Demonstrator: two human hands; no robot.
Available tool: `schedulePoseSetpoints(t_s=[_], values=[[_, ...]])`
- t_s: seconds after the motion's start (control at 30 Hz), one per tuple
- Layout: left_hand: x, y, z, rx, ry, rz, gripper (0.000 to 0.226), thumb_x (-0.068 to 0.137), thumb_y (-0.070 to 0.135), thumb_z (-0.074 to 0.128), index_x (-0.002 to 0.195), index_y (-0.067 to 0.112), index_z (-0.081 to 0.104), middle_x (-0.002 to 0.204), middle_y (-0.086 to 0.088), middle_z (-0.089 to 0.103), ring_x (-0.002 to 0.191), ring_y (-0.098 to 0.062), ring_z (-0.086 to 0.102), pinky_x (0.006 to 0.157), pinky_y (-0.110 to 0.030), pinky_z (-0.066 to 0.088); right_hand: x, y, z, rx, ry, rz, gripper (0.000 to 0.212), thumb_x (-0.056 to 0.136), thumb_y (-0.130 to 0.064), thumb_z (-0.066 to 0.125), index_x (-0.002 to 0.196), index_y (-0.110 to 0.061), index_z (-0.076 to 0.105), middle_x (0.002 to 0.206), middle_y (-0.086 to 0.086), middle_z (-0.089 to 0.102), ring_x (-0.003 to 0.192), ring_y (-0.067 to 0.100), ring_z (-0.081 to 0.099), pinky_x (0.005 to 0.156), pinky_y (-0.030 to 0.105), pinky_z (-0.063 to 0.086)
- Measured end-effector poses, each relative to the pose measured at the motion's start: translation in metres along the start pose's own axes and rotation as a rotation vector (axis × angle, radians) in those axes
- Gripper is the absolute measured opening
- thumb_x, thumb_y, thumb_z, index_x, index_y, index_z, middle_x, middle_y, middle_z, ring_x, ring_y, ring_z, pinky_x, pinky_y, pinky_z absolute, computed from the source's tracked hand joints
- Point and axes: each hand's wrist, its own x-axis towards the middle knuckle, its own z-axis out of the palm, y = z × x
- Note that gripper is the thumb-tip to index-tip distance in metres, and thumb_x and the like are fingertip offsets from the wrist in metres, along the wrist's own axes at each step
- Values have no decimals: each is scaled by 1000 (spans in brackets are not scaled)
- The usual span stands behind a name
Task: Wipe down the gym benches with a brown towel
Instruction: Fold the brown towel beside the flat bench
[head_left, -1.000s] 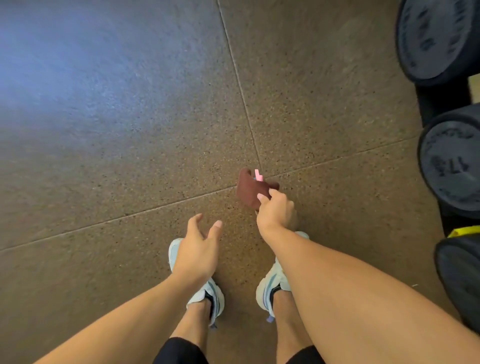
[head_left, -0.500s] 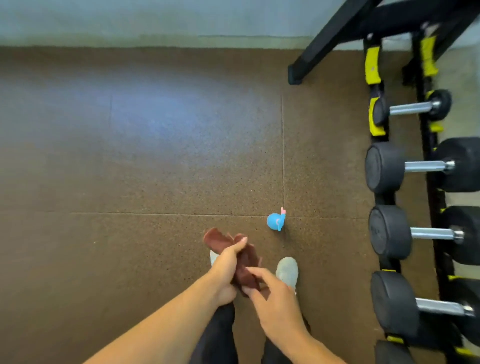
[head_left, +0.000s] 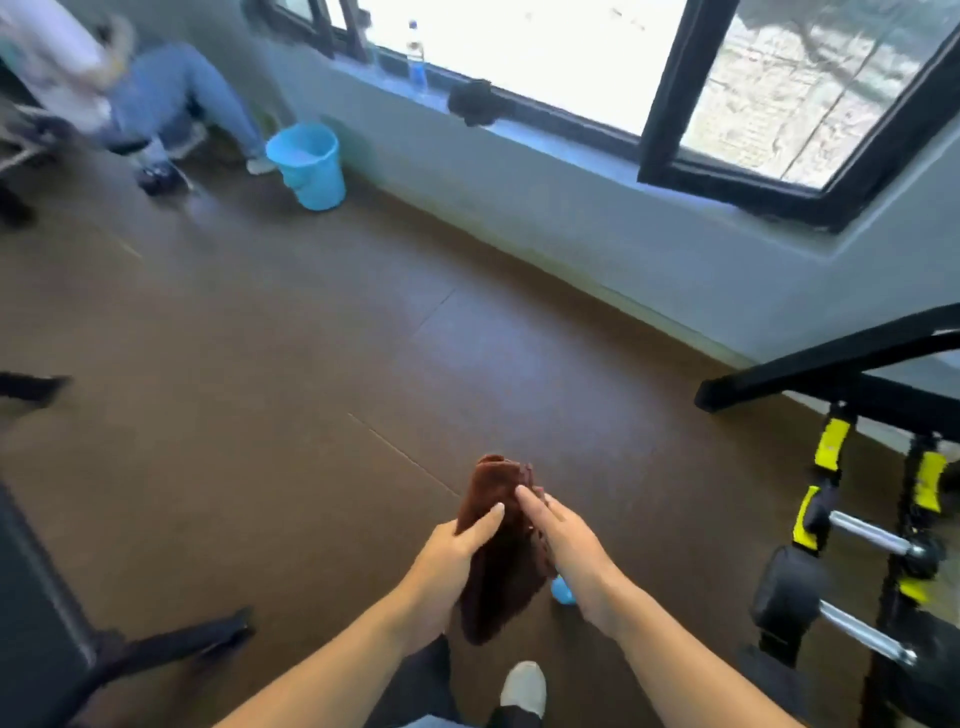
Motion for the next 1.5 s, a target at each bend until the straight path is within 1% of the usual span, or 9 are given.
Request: schedulePoseSetpoints(t_s=[0.13,0.23,0.33,0.7,0.9,1.0,1.1,1.23,1.5], values=[[-43,-24,-21,-44,200,113,49,87,50,70,122,16,72,112,0,78,109,-21,73,102,-39,54,-18,-3,37,-182,-110,-129,22,104,-32,58,109,-21,76,103,5,80,92,10,75,83,23,58],[-77,-40,-50,-105,343,187,29,93,21,71,120,11,73,105,-1,80,105,-19,73,103,-40,52,-30,0,78,-385,-169,-276,18,106,-23,58,105,-27,75,99,-5,80,95,12,73,90,32,57],[-116,-53,-88,-202,458,273,27,93,-2,66,120,1,71,95,-2,81,90,-12,76,82,-25,59,-39,11,127,-543,-278,-356,20,105,-17,61,103,-31,75,97,-9,79,93,9,72,89,35,56],[-249,-117,-277,-335,887,393,18,93,33,71,110,26,69,100,12,78,98,-5,71,82,-20,54,-80,70,360,-533,-487,-359,19,104,-7,59,103,-18,74,79,-9,75,73,4,67,65,20,52],[-305,-142,-368,-657,840,373,22,107,23,50,109,25,72,102,8,79,103,-11,72,81,-23,52,-101,108,474,-565,-555,-302,16,107,-15,57,109,-21,72,91,-9,78,89,7,72,80,26,58],[-320,-156,-393,-764,911,352,27,107,29,46,113,25,73,109,-2,78,112,-24,69,99,-42,54,-108,121,511,-589,-592,-310,16,105,-14,60,106,-23,72,91,-5,78,93,16,74,82,33,61],[-337,-160,-414,-691,962,410,38,101,52,48,126,28,63,120,0,70,117,-17,64,100,-32,52,-111,124,540,-608,-641,-299,12,101,-9,65,104,-19,69,91,-1,79,91,17,77,75,30,63],[-355,-152,-441,-419,1009,337,39,85,50,71,118,30,65,109,11,70,102,-8,65,66,-6,50,-105,122,572,-680,-695,-285,10,97,-12,72,101,-19,66,93,2,79,88,19,78,78,35,65],[-343,-122,-488,-249,1117,249,17,97,31,67,112,31,73,102,13,75,101,-10,68,93,-26,56,-55,99,624,-768,-720,-368,10,97,-21,73,101,-29,77,100,-8,76,96,14,73,84,32,65]])
